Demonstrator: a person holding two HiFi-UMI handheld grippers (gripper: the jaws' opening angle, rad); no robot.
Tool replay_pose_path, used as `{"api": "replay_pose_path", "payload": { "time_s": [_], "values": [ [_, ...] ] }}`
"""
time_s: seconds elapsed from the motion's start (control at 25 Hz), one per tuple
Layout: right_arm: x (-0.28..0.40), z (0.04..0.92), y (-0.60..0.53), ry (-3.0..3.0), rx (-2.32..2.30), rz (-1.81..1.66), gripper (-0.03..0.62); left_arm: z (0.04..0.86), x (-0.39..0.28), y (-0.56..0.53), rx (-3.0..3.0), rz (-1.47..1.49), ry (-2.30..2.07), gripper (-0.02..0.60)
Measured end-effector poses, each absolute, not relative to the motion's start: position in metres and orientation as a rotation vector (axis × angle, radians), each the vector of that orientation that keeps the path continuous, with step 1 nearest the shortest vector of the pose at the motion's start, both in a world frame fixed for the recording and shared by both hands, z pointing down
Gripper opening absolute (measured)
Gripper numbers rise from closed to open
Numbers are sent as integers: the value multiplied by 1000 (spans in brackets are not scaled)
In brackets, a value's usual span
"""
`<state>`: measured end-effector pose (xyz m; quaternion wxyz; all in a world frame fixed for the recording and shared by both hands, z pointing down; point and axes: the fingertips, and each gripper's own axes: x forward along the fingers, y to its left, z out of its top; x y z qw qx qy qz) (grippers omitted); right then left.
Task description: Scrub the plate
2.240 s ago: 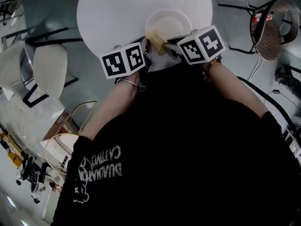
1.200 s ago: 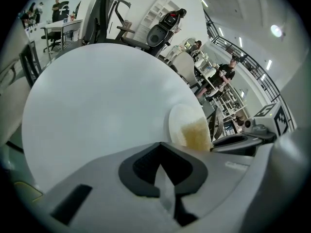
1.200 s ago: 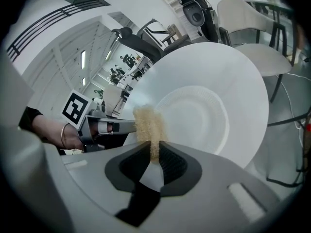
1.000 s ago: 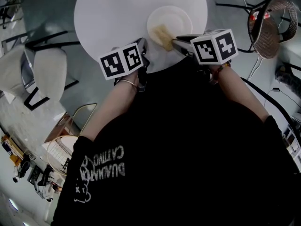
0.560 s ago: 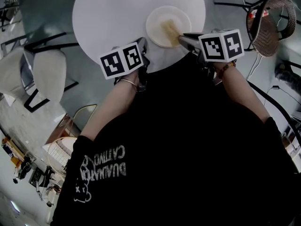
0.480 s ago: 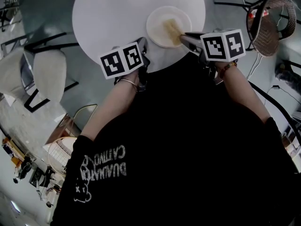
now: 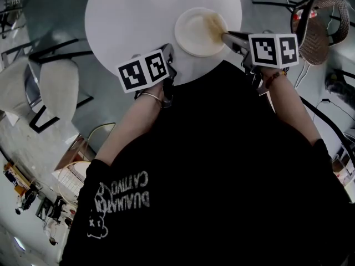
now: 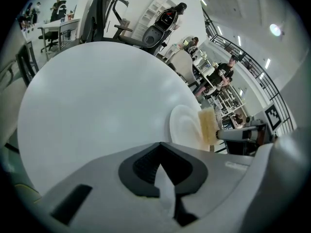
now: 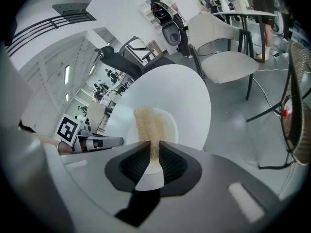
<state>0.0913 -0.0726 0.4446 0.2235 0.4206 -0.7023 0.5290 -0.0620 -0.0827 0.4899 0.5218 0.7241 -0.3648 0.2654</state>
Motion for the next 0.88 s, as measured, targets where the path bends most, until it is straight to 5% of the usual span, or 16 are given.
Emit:
{"api": "replay_pose_path", "payload": {
  "time_s": [0.48, 0.88],
  "values": [
    [106, 435, -77, -1926, 1260, 1447, 60, 484, -65, -79, 1749, 617, -861, 3],
    [45, 436, -42, -1959, 1118, 1403, 60, 473, -89, -64, 1775, 547, -857, 3]
  ]
}}
